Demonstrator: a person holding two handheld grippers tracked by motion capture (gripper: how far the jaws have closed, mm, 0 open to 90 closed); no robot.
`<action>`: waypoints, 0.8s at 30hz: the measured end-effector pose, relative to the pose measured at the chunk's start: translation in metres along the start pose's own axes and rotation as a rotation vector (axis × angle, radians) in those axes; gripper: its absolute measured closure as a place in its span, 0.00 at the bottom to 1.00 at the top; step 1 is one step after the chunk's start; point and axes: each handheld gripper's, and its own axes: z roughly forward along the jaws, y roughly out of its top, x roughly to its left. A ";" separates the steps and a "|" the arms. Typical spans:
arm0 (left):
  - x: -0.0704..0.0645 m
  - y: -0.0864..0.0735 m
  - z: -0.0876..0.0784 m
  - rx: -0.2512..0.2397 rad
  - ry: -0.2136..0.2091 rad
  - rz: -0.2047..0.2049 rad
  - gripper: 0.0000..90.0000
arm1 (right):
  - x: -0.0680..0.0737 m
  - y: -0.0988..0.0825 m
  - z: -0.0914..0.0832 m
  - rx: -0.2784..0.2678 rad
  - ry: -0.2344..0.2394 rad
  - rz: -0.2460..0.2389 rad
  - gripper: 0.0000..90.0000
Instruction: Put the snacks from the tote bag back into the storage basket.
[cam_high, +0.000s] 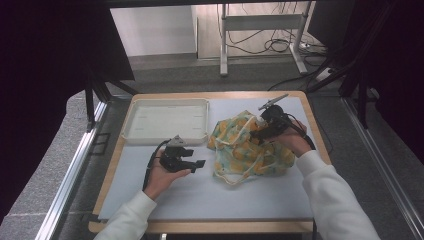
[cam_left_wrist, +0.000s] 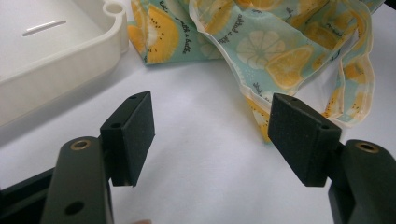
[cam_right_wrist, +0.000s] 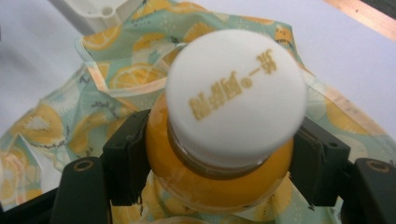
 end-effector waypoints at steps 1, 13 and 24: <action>0.000 0.000 0.000 0.000 0.000 -0.001 0.35 | 0.000 0.001 -0.003 -0.010 0.002 0.000 0.33; 0.000 -0.001 0.000 0.001 0.001 0.000 0.36 | 0.003 0.011 -0.045 -0.096 0.006 -0.006 0.33; 0.001 -0.001 0.001 0.005 -0.014 -0.015 0.36 | 0.005 0.018 -0.064 -0.137 0.012 -0.019 0.33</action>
